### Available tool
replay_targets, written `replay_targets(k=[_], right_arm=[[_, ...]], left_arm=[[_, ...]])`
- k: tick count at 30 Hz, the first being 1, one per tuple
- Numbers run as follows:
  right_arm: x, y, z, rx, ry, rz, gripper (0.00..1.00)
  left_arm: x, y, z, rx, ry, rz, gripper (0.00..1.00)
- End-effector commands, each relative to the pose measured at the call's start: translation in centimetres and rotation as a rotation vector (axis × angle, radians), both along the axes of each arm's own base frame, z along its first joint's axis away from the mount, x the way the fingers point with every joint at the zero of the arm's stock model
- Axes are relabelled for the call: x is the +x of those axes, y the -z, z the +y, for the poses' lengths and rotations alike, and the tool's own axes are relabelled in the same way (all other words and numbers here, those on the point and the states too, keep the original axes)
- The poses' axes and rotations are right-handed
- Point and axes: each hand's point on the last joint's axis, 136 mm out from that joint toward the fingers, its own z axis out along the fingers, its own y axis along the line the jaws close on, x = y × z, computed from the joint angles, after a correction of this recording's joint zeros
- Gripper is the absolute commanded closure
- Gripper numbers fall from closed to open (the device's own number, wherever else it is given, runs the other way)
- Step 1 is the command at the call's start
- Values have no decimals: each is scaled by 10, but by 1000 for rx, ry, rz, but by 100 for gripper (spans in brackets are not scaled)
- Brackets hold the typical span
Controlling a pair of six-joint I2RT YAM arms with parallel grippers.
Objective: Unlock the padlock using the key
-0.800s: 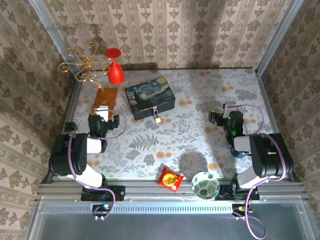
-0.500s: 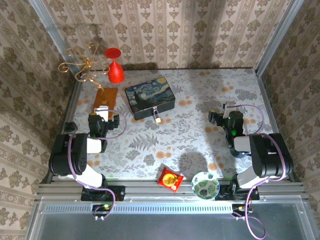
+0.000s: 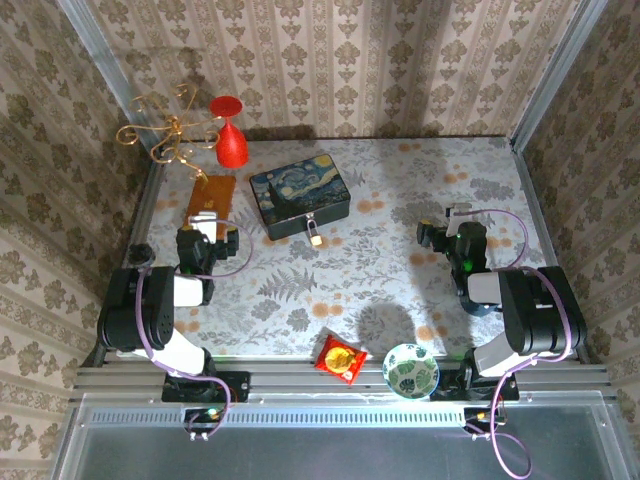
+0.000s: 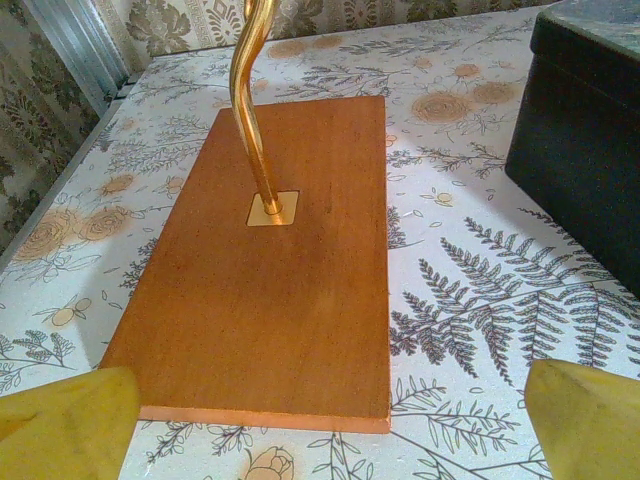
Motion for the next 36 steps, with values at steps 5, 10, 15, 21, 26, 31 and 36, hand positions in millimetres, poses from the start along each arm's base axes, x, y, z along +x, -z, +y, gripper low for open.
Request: replay_targets(k=[5,10,15,21,26,31,36], right_arm=[[4,-5,-2,-15,1,-6,0],[13,-27,-10,-16,55,90,0],[2,-45,-16,32,119,192,0],[-33,-43,-19,109,197,322,2],[-57,-31,-11,167,218,461,21],[-64,-13,15,193,154,592,35],[-56,10,38,201,67,684,38]], left_arm=[[6,-11,-3,-8,30,-29,0],[1,-23,1,-8,2,-59,0],[-14,-52,5,9,-47,-87,0],[-36,-83,-5,-120,-79,-86,0],[-56,-88,-38,-287,-21,-65,0],[-78,-84,-87,-344,68,-37,0],[-88,-85,-124,-398,144,-12,0]])
